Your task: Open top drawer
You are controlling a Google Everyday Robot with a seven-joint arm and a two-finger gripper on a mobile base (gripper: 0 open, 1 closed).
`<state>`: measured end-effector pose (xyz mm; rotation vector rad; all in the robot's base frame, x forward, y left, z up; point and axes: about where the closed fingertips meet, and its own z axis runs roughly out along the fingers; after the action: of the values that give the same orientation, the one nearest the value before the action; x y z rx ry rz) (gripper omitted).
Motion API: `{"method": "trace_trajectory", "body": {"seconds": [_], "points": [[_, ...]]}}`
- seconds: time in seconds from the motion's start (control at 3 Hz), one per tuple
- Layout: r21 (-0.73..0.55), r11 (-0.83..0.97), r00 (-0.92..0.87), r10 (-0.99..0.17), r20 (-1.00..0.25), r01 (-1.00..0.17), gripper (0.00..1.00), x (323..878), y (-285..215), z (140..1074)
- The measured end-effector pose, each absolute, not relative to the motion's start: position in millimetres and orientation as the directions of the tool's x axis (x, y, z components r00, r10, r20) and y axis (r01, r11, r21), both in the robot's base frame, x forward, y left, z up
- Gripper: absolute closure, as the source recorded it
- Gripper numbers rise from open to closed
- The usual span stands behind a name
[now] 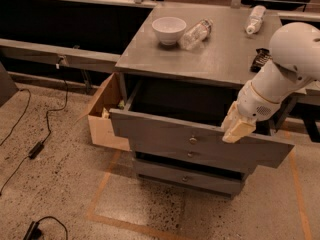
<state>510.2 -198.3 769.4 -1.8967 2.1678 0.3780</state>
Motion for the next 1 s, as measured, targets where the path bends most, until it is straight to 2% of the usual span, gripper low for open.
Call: {"method": "trace_trajectory", "body": {"seconds": [0.33,0.67,1.0], "points": [[-0.031,0.154,-0.136,-0.938,-0.319,-0.988,0.87,541,-210,772],[-0.085,0.204,-0.17,-0.937,-0.304,-0.975,1.0,573,-223,753],[-0.127,0.207,-0.16,-0.939,-0.305,-0.97,1.0,593,-226,738]]}}
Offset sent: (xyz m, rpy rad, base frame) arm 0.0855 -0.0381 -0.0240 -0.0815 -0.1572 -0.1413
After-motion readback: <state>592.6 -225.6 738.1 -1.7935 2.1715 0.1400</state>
